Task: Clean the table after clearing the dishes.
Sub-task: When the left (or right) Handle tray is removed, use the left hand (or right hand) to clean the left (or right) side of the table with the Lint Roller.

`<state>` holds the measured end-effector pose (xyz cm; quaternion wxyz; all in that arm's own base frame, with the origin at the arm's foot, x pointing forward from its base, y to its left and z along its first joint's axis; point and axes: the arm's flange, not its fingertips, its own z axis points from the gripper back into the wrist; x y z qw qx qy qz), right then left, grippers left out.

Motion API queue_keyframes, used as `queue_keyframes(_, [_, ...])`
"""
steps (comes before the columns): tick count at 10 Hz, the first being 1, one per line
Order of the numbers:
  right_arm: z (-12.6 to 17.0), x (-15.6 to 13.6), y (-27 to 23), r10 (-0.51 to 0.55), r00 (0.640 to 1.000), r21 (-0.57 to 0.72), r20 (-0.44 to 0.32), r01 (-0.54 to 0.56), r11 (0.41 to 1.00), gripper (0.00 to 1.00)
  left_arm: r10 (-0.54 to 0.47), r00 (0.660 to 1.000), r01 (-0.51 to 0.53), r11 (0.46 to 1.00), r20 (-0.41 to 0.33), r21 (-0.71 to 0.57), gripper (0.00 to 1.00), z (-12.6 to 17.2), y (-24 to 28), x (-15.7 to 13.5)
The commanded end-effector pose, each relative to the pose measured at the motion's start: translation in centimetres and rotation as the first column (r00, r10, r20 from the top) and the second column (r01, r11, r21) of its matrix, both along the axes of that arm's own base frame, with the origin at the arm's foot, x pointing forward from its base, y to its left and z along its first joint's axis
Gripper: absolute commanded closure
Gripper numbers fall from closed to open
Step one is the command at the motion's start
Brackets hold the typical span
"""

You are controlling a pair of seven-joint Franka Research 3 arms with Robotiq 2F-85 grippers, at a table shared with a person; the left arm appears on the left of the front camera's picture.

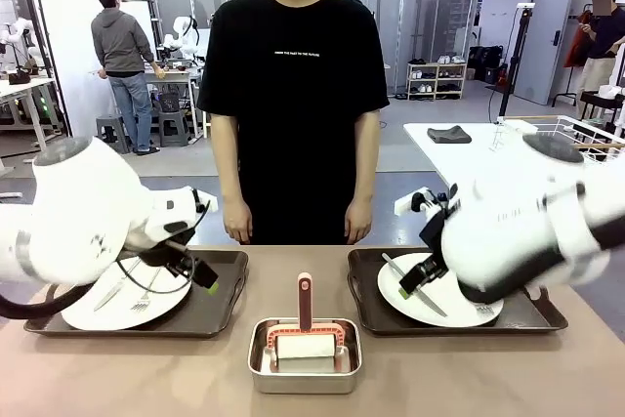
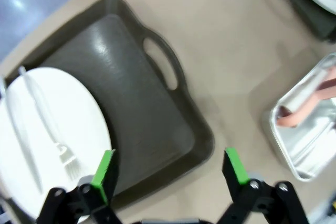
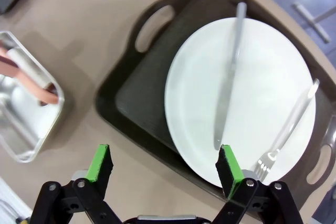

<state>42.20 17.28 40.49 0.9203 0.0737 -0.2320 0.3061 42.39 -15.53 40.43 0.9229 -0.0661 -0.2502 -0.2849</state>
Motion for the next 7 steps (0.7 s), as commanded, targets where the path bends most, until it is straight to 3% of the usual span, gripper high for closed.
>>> queue_keyframes(1, [3.2, 3.0, -2.6, 0.055, 0.991, 0.128, -0.122, -0.040, 0.991, 0.00, -0.070, 0.992, 0.053, 0.987, -0.109, -0.149, 0.00, 3.1, 2.7, 2.0])
queue_keyframes(2, [4.7, 4.3, -3.8, 0.096, 0.979, 0.215, -0.181, -0.056, 0.975, 0.00, -0.091, 0.986, 0.056, 0.972, -0.143, -0.230, 0.00, 4.6, 4.1, 2.5])
queue_keyframes(4, [7.2, 6.8, -7.2, 0.140, 0.944, 0.370, -0.300, -0.020, 0.929, 0.00, -0.224, 0.946, 0.120, 0.914, -0.236, -0.388, 0.00, 7.4, 8.0, 2.4])
queue_keyframes(5, [8.3, 7.8, -9.3, 0.134, 0.924, 0.468, -0.357, 0.053, 0.882, 0.00, -0.249, 0.942, 0.117, 0.872, -0.225, -0.476, 0.00, 8.8, 10.7, 2.1])
queue_keyframes(6, [9.4, 8.2, -12.5, 0.116, 0.915, 0.561, -0.387, 0.134, 0.817, 0.00, -0.210, 0.966, 0.083, 0.805, -0.152, -0.587, 0.00, 10.0, 14.3, 1.3])
queue_keyframes(7, [9.6, 8.2, -15.6, 0.084, 0.902, 0.611, -0.424, 0.216, 0.762, 0.00, -0.192, 0.971, 0.053, 0.754, -0.143, -0.655, 0.00, 10.2, 17.1, 0.2])
